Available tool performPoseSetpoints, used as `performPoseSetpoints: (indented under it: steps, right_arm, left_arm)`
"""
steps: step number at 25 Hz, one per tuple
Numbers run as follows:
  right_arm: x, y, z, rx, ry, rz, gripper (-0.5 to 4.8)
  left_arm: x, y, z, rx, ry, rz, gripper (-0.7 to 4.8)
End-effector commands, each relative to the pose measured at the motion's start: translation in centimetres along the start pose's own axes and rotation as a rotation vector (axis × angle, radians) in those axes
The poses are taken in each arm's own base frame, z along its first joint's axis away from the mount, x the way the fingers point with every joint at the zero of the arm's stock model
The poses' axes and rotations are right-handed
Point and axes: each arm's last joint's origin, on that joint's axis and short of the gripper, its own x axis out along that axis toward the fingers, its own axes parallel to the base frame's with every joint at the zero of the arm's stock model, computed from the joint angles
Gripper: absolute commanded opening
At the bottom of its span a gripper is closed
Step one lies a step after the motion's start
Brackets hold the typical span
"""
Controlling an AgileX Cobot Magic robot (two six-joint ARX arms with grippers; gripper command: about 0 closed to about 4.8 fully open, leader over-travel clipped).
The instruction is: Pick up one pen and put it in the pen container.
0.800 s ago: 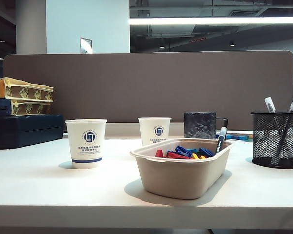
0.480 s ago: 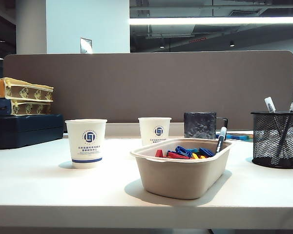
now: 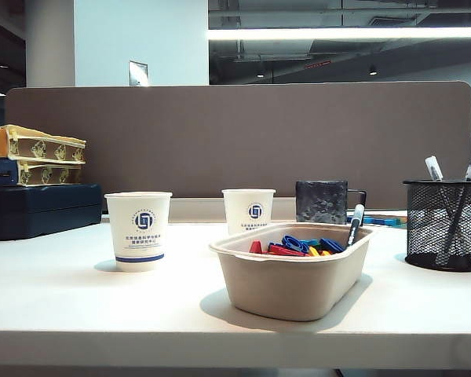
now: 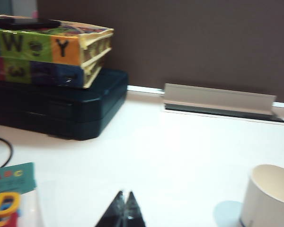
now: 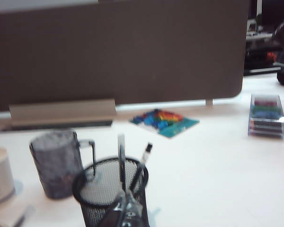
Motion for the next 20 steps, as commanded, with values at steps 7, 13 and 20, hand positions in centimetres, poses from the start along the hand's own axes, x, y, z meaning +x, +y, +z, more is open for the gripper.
performPoseSetpoints:
  steps: [7,13,20]
  right_arm:
    - [-0.2,0.2,1.9,0.055,-0.122,0.016,0.08]
    - [-0.5,0.3,3.7,0.050,-0.146,0.018,0.49]
    - [-0.6,0.6,5.6,0.029,-0.128,0.049,0.54]
  left_arm:
    - [-0.4,-0.6,2.6,0.015,-0.096,-0.124,-0.05]
    - [-0.6,-0.8,3.3,0.017,-0.109,-0.196,-0.01]
    - [-1.0,-1.2,6.6,0.076,-0.169,-0.218,0.35]
